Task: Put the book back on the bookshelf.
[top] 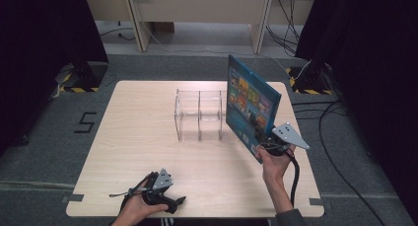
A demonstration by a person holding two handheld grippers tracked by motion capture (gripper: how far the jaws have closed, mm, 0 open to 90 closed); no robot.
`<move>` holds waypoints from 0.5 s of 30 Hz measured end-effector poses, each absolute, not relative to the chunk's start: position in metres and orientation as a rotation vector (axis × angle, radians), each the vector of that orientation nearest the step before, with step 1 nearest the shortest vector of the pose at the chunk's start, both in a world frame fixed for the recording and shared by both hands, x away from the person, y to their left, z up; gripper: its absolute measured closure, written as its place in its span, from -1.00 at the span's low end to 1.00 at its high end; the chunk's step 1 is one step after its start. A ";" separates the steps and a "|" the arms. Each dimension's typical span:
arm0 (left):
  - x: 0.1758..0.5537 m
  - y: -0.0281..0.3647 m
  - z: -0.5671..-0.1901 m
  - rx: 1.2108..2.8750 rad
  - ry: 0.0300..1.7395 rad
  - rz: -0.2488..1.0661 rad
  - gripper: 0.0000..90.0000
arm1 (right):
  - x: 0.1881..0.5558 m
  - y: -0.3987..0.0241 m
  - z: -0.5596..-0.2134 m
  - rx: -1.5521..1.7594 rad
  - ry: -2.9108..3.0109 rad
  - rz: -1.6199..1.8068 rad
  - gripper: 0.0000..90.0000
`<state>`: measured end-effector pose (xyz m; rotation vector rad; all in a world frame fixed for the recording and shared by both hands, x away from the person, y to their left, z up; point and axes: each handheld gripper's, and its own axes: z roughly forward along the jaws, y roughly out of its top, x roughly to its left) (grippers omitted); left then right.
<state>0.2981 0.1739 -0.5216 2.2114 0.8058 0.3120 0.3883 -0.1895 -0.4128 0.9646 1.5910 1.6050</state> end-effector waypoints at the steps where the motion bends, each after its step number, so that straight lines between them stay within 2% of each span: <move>1: 0.298 0.174 -0.522 2.213 0.804 0.312 -0.90 | 0.390 -0.189 -0.413 0.967 1.588 1.602 0.84; 15: 0.298 0.172 -0.524 2.212 0.790 0.310 -1.00 | 0.413 -0.180 -0.416 1.003 1.553 1.611 0.84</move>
